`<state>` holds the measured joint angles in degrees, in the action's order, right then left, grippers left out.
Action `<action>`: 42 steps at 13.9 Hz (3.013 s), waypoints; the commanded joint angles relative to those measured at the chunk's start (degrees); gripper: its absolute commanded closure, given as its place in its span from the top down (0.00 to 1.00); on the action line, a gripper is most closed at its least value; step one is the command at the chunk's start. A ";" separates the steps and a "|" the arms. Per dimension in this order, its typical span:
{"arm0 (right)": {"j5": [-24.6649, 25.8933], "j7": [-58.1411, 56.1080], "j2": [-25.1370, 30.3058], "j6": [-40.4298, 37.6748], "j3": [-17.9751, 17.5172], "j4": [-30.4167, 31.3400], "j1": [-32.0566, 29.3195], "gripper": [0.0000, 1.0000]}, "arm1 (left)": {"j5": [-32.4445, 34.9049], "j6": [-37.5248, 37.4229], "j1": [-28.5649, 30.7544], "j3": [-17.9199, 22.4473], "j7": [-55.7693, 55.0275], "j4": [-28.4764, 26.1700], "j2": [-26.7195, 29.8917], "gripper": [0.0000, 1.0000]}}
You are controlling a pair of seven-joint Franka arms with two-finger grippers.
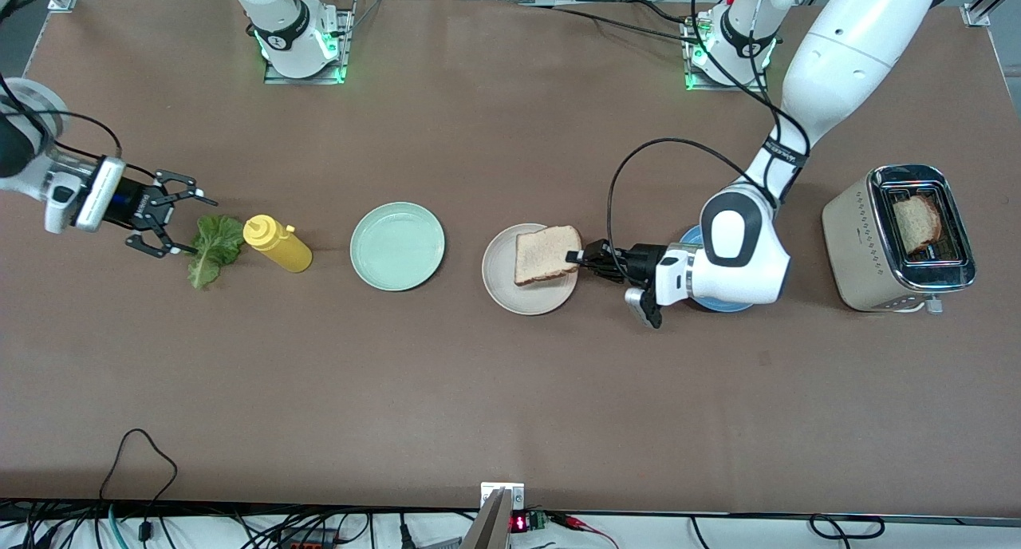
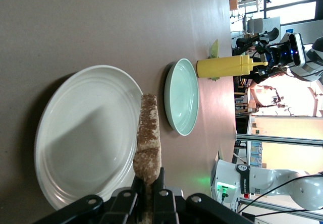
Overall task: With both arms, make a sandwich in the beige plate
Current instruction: 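Lower the toast onto the beige plate while the right gripper grasps mustard, then lift the mustard bottle with the right gripper while the left gripper withdraws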
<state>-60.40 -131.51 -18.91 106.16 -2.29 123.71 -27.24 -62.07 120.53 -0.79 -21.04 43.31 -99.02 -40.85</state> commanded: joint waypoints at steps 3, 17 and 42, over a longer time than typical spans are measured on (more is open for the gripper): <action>-5.77 -12.34 -7.88 -3.68 -0.96 -1.19 -1.06 1.00 | -2.44 4.71 -2.99 0.21 2.48 -0.03 -1.51 0.01; -12.11 -22.82 -19.32 -8.95 -1.57 -5.76 3.77 1.00 | -1.65 6.12 -3.52 0.92 5.47 -0.12 -1.61 1.00; 43.73 53.68 -2.19 24.69 -1.05 -23.78 41.80 0.29 | 75.25 -30.26 8.70 2.06 -15.71 29.21 16.68 1.00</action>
<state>-24.12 -86.38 -21.42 128.94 -3.99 100.84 10.73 12.39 92.49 7.98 -18.75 27.23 -75.99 -22.91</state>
